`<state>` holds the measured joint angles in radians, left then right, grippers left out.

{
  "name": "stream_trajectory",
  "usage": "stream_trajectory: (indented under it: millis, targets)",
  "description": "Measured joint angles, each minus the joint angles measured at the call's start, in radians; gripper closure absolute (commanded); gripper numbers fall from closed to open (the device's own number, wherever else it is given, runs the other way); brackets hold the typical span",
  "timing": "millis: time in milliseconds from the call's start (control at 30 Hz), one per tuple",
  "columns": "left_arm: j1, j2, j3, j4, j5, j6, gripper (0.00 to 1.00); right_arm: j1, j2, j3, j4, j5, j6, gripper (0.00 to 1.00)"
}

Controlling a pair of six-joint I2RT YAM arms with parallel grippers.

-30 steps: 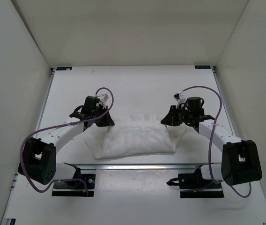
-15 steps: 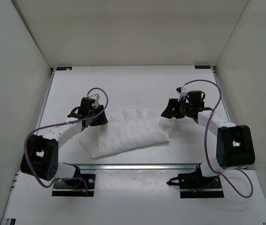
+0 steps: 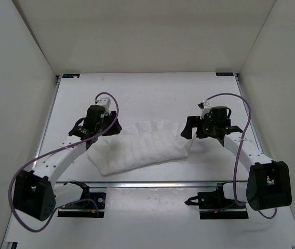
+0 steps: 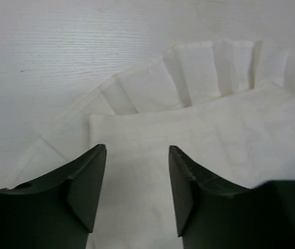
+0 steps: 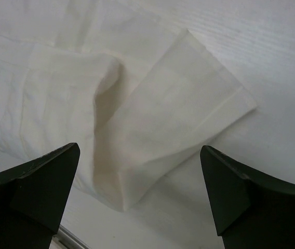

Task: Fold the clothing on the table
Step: Fold the skirt

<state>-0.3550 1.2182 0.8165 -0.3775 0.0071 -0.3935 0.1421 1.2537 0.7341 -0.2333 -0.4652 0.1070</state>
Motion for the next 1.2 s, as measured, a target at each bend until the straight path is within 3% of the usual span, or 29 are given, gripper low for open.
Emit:
stream_trajectory:
  millis: [100, 233, 433, 733, 833, 967, 1167, 1200]
  targets:
    - [-0.043, -0.086, -0.053, 0.010, 0.002, -0.040, 0.69, 0.000, -0.002, -0.040, -0.039, 0.028, 0.002, 0.01]
    - [-0.051, -0.090, -0.137, -0.012, 0.003, -0.079, 0.89, 0.020, 0.019, -0.058, -0.068, 0.036, 0.015, 0.01]
    - [-0.060, -0.035, -0.189, -0.043, -0.002, -0.116, 0.99, 0.055, 0.066, -0.075, -0.015, -0.008, 0.066, 0.01]
    - [-0.061, 0.080, -0.193, -0.018, -0.035, -0.135, 1.00, 0.118, 0.173, -0.077, 0.059, -0.030, 0.101, 0.01]
    - [-0.061, 0.121, -0.198, -0.010, -0.047, -0.136, 1.00, 0.126, 0.200, -0.063, 0.086, -0.038, 0.106, 0.15]
    - [-0.065, 0.154, -0.187, 0.010, -0.048, -0.141, 1.00, 0.125, 0.243, -0.051, 0.107, -0.051, 0.109, 0.60]
    - [-0.086, 0.245, -0.117, 0.041, -0.048, -0.141, 1.00, 0.124, 0.315, -0.023, 0.100, -0.057, 0.107, 0.98]
    - [-0.088, 0.260, -0.106, 0.048, -0.048, -0.141, 1.00, 0.124, 0.317, -0.018, 0.096, -0.054, 0.104, 0.99]
